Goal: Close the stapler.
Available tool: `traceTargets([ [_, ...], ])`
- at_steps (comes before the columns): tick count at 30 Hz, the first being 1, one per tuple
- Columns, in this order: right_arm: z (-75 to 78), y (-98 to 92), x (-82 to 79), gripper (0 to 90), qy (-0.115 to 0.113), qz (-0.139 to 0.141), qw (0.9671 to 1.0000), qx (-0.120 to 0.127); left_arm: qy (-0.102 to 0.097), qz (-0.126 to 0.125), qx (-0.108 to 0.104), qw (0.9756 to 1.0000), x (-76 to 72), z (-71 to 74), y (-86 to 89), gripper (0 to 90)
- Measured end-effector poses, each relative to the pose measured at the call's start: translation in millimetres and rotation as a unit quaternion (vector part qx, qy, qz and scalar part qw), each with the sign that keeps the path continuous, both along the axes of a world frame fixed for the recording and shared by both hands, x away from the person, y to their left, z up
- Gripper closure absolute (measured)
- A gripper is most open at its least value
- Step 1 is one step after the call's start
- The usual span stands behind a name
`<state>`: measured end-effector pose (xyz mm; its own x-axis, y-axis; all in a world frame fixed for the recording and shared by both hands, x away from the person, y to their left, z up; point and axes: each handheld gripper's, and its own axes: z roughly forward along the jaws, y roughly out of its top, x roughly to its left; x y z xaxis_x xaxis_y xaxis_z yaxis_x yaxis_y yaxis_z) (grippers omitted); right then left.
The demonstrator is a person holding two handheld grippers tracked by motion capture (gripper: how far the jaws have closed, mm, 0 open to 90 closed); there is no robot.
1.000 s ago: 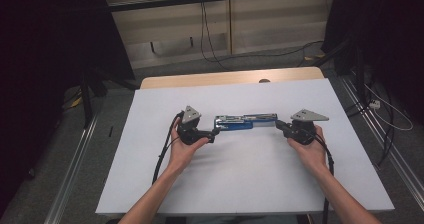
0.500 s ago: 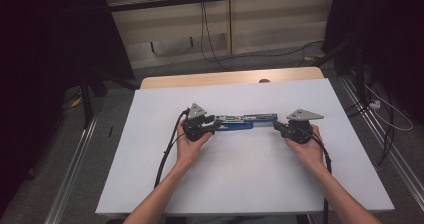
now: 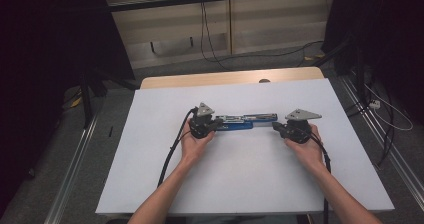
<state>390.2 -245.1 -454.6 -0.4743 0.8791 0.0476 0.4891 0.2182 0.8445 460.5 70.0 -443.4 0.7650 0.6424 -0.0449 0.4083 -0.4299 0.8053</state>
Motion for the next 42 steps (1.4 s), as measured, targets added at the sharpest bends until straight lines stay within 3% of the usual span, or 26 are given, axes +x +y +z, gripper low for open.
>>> traceTargets([
  [4, -0.2, -0.3, 0.2, 90.0, 0.001, 0.000, 1.0000, -0.001, 0.009, -0.001, 0.005, 0.9999, 0.1, -3.3, -3.0, 90.0],
  [13, -0.7, -0.4, 0.6, 90.0, 0.008, -0.001, 1.0000, -0.005, 0.002, -0.001, 0.008, 1.0000, 0.9, -5.3, -3.2, 90.0],
  [31, 4.1, -0.2, 9.0, 90.0, 0.026, -0.003, 0.9993, -0.027, 0.006, -0.008, 0.005, 0.9999, 0.9, -5.5, -3.2, 90.0],
  [42, -2.4, 6.9, 14.5, 90.0, 0.056, 0.009, 0.9971, -0.050, 0.005, -0.009, 0.008, 0.9999, 1.6, -5.5, -2.5, 90.0],
])
